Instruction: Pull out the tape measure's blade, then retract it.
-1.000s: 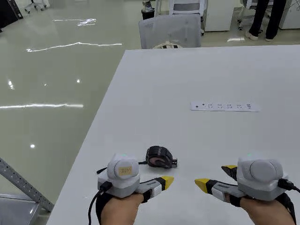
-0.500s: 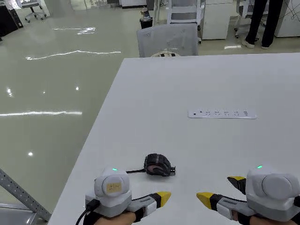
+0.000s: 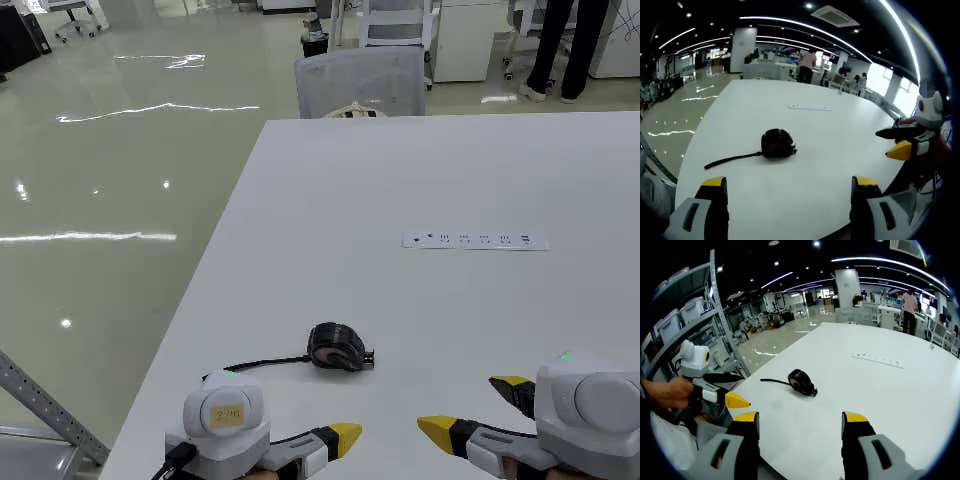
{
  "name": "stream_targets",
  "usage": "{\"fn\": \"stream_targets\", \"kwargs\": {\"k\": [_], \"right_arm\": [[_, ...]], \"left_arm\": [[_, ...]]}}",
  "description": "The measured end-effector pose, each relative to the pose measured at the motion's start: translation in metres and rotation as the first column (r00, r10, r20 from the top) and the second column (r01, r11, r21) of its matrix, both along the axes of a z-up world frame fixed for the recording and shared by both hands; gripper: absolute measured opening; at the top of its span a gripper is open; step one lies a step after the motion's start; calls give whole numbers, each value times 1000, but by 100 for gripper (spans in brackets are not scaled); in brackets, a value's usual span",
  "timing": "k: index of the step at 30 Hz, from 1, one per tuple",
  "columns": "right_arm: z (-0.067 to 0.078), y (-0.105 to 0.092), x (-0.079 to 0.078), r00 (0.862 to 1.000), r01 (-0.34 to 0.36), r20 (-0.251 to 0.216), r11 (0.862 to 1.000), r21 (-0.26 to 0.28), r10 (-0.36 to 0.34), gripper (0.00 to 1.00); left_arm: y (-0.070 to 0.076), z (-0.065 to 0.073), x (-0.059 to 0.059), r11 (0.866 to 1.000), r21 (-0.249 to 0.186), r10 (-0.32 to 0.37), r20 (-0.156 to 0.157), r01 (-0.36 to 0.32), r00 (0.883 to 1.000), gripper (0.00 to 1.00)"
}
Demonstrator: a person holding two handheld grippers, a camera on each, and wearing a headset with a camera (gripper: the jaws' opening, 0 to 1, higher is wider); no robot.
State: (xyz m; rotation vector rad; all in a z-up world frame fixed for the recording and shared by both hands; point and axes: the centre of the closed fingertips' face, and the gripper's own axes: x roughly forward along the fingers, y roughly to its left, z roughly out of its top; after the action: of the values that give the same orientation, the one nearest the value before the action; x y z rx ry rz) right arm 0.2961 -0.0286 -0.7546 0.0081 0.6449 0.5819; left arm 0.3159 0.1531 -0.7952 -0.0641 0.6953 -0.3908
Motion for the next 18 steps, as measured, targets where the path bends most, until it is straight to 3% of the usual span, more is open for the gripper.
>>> {"fn": "stream_targets", "kwargs": {"k": [18], "right_arm": [[16,-7,-19,1000,8,4,1000,-6,-8,68]], "left_arm": [[-1,27,-17,1000,0,-10,30,10,1000,100]]}}
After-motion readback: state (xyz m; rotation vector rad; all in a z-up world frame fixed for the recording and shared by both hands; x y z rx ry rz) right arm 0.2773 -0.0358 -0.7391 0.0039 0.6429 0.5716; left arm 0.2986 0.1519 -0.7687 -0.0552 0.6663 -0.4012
